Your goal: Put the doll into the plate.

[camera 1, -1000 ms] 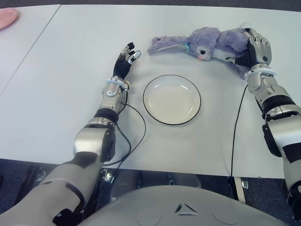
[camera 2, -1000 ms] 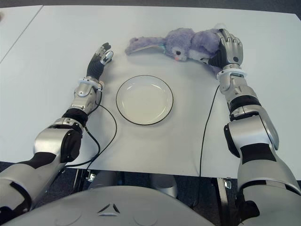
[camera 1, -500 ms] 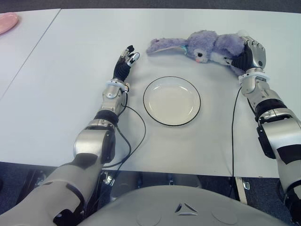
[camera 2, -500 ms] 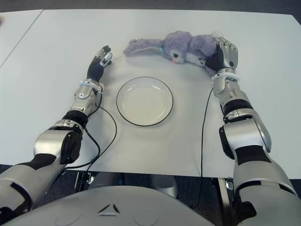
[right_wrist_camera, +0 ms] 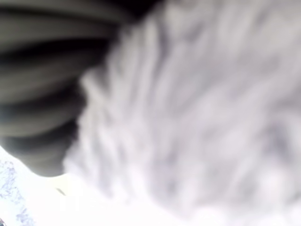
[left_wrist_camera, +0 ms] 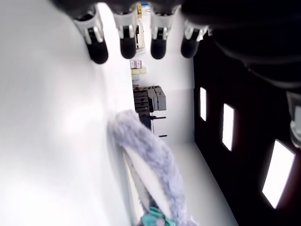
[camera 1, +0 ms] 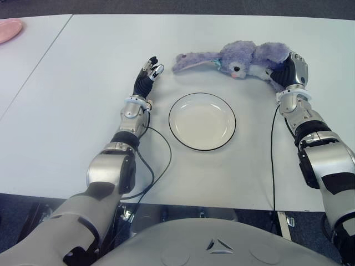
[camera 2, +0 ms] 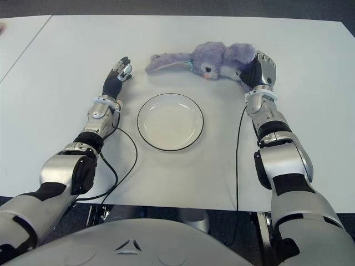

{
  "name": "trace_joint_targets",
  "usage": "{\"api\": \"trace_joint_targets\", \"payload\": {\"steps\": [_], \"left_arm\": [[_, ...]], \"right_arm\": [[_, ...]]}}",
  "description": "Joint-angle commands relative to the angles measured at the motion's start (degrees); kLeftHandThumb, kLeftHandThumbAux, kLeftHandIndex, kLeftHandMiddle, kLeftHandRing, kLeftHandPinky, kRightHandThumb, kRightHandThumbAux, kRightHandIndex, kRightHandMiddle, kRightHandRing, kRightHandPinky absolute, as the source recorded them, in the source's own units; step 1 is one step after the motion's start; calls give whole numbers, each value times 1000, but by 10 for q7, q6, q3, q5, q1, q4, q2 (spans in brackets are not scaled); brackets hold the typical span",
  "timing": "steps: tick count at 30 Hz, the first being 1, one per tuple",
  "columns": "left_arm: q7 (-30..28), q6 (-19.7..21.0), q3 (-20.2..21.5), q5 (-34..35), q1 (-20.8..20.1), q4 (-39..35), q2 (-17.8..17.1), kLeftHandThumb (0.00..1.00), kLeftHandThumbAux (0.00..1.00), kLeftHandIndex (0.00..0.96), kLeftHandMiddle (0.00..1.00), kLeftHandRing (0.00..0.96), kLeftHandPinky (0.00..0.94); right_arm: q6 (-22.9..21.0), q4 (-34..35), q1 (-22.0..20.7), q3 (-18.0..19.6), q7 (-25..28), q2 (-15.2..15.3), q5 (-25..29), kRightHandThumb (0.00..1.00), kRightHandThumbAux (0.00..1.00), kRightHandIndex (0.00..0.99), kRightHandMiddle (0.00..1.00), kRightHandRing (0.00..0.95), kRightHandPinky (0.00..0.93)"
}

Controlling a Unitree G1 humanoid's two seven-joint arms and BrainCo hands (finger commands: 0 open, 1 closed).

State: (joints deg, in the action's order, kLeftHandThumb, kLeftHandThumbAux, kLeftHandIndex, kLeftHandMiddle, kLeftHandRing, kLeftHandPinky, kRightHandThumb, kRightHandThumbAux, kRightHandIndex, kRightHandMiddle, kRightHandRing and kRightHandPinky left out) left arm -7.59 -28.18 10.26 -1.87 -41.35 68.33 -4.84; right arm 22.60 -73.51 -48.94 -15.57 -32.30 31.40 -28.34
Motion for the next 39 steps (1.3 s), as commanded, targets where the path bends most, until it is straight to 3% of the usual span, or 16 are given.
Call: {"api": "trace_joint_targets", "payload": {"steps": [1,19,30,39], "left_arm": [[12,93,2,-5,126,93,17,0,401,17,57,36,25],[19,91,7,-3,125,93,20,0,409,5,64,48,36],[17,88,10,-2,125,94,20,0,418,6,69,54,40],[21,89,11,-3,124,94,21,0,419,11,71,57,45]], "right_arm": [[-4,-31,76,6,55,-41,14,693,724,439,805,809,790],[82,-4,71,23,30,-26,21,696,724,439,861,858,827],[154,69,61,25,-44,-13,4,694,725,438,878,879,856],[188,109,74,31,-54,-20,6,693,726,437,888,886,872]]}}
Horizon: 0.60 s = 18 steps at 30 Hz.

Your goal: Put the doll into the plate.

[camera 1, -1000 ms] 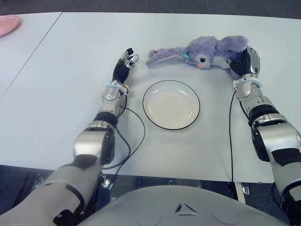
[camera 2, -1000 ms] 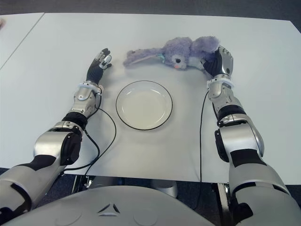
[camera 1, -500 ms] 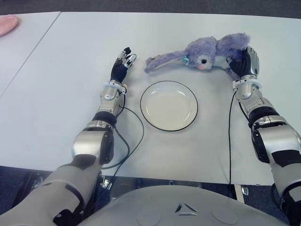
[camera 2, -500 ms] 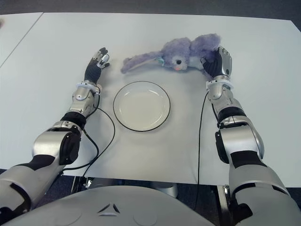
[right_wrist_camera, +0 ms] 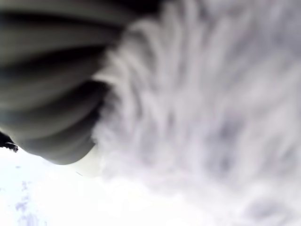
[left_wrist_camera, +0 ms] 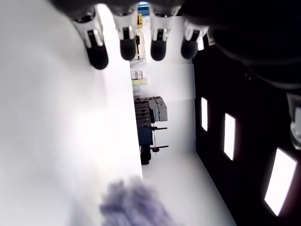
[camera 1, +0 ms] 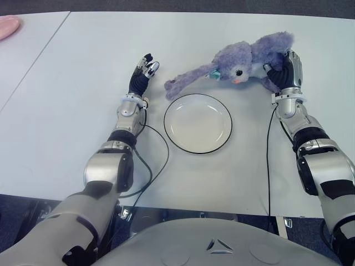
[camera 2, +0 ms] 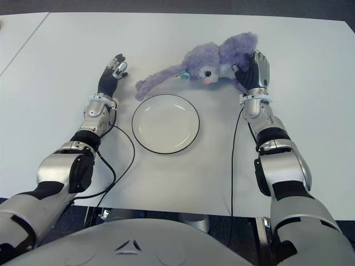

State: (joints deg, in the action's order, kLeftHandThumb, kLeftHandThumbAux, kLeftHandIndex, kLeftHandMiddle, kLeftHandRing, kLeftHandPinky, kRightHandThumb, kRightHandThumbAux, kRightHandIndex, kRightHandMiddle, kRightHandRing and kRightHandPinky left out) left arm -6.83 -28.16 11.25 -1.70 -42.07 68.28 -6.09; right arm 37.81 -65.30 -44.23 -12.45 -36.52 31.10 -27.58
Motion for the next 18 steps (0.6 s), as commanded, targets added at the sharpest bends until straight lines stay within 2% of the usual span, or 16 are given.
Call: {"api": "trace_joint_targets", "payload": {"steps": [1,9,18], "left_arm": [[14,89,1,-5,131,94,34,0,419,11,71,57,44],[15,93,2,-4,129,95,35,0,422,9,74,58,39],[15,92,1,-5,129,96,35,0,427,7,75,56,32]], "right_arm": [[37,29,27,0,-12,-17,-3,693,726,437,889,886,874],[51,38,29,2,-15,-16,-7,691,726,437,895,889,877],[74,88,38,21,-5,-19,15,692,725,437,894,883,870]]}}
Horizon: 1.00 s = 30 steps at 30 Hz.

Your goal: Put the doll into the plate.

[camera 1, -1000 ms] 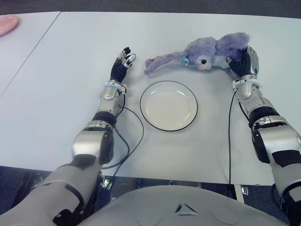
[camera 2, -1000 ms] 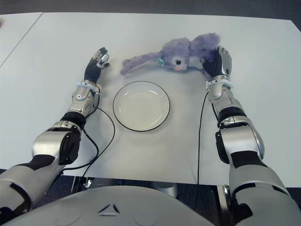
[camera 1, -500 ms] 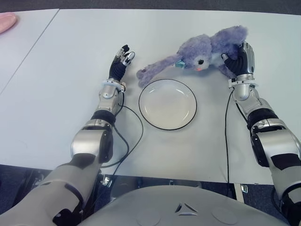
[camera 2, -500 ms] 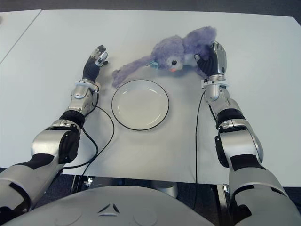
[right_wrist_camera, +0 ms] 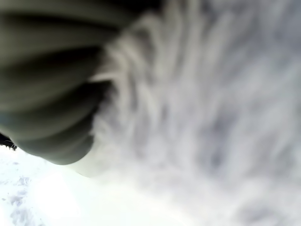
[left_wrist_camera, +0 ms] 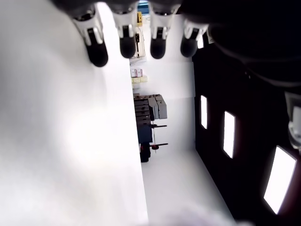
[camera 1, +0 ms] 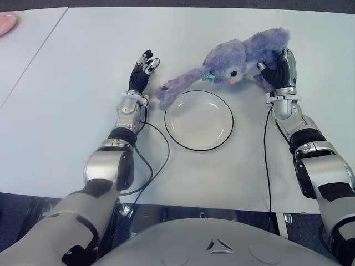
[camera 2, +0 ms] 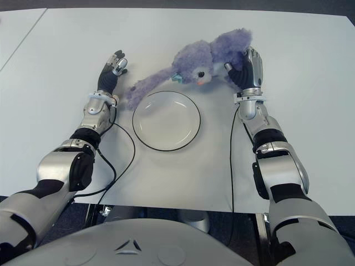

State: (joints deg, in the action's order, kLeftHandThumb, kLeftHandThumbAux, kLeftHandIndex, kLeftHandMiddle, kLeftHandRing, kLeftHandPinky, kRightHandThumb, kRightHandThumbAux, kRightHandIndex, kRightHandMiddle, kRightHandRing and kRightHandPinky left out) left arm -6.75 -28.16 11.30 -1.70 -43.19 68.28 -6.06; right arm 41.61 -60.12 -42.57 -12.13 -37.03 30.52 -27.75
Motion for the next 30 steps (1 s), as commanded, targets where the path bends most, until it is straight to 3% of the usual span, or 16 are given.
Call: {"api": "trace_joint_targets", "payload": {"steps": [1,12,30], "left_arm": [[14,92,1,-5,140,96,35,0,426,7,74,55,31],[16,97,-1,-7,139,96,35,0,426,3,70,48,18],[15,96,-6,-11,138,97,35,0,427,0,67,43,11]], "right_arm": [[39,41,21,20,2,-13,20,693,724,437,894,882,870],[70,95,25,44,15,-13,31,694,724,438,890,881,866],[59,188,41,63,21,-17,11,682,727,436,890,884,869]]}}
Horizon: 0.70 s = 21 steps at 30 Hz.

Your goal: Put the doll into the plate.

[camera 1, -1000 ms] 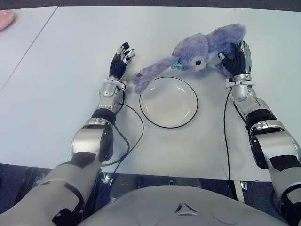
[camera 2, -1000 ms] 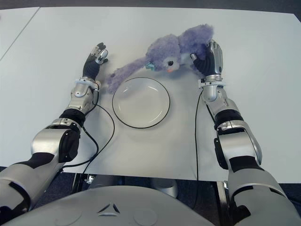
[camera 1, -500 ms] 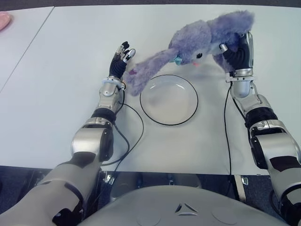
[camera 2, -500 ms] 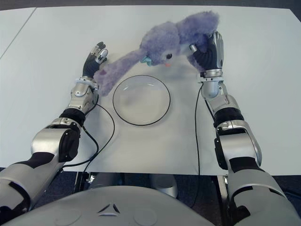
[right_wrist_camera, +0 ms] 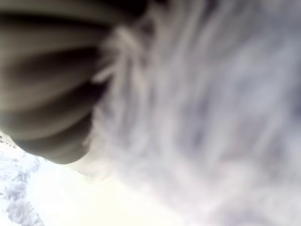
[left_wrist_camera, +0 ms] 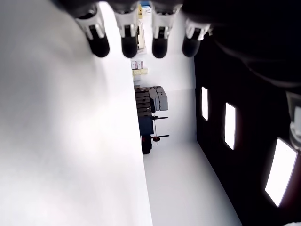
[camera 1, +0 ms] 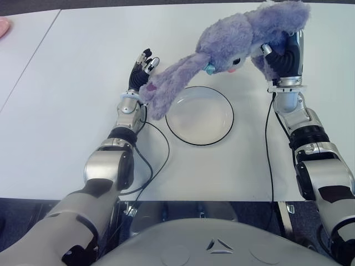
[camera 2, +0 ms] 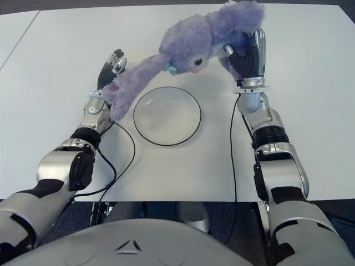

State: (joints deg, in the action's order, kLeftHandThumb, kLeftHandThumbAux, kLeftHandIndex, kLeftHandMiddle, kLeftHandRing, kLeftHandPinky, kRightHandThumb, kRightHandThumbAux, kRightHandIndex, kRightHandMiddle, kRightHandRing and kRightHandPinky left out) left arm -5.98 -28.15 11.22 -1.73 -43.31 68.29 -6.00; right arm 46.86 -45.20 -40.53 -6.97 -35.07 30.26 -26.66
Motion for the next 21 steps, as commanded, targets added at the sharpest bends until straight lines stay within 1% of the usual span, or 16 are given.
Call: {"api": "trace_joint_targets", "payload": {"steps": [1,11,13,14,16,18,21], "left_arm": [[7,97,-5,-10,139,97,34,0,427,0,67,42,10],[7,94,-8,-13,139,97,34,0,427,0,64,41,12],[8,95,-8,-14,139,97,34,0,428,0,64,41,12],[9,95,-9,-15,139,97,34,0,428,0,64,41,13],[9,96,-9,-15,138,97,34,0,432,0,65,41,15],[10,96,-9,-15,138,97,34,0,433,0,64,42,17],[10,97,-10,-15,138,97,34,0,438,1,66,41,12]], "right_arm": [[5,41,21,13,1,-15,-1,682,727,436,890,884,869],[-9,75,23,17,9,-17,-8,682,729,436,890,885,869],[-15,91,28,17,12,-20,-10,682,729,436,890,886,870],[-21,105,33,16,14,-22,-12,681,729,436,890,886,870],[-39,152,58,13,16,-33,-21,681,729,436,890,886,872],[-50,181,78,10,17,-42,-29,681,729,436,890,886,873],[-54,205,110,-7,19,-59,-45,681,729,436,891,887,875]]}}
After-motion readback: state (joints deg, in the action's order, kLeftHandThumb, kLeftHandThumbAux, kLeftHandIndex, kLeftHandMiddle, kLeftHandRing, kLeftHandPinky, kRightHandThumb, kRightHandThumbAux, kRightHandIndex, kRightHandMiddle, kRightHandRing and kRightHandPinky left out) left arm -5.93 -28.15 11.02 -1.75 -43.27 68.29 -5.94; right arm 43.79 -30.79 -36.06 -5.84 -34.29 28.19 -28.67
